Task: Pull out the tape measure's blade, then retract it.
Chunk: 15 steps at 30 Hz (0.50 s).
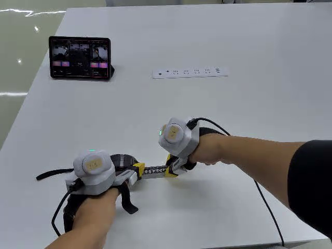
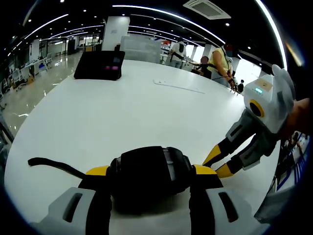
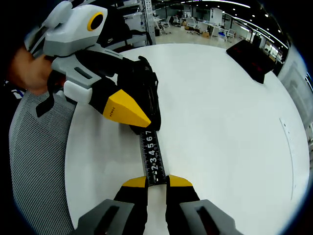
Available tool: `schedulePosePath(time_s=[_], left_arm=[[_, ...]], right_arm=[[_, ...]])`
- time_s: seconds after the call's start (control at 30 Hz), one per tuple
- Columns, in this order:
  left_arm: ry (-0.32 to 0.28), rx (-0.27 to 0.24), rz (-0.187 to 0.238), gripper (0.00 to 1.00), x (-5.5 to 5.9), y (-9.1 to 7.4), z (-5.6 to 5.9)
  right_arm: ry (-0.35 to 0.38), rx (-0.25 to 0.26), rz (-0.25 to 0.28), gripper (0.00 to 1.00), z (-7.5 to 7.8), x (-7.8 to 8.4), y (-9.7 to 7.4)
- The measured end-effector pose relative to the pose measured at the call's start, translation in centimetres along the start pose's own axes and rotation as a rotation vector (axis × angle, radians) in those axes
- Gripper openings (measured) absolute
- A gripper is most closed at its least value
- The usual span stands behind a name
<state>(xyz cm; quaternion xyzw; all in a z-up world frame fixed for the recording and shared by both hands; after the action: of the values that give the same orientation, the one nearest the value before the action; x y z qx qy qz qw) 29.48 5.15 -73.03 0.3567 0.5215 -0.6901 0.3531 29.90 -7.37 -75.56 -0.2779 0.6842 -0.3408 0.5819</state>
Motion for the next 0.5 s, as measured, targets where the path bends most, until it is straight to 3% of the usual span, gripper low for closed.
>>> schedulePosePath(time_s=[0.5], left_arm=[[-0.010, 0.002, 0.002, 0.60, -0.02, -0.04, -0.06]], right_arm=[[0.000, -0.002, 0.019, 0.09, -0.20, -0.95, 0.72]])
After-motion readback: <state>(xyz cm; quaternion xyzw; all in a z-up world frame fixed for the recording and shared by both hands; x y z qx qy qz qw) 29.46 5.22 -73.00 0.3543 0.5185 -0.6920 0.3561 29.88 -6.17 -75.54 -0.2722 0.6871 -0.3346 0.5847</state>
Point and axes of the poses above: the centre of the closed fingertips' face, and the gripper's own axes: y roughly forward along the fingers, z roughly to its right, x roughly out of its underside, the point moved 3 cm from there along -y, roughly backward along the fingers, and after that the axes turned 11 degrees about z, right-handed, at the moved point
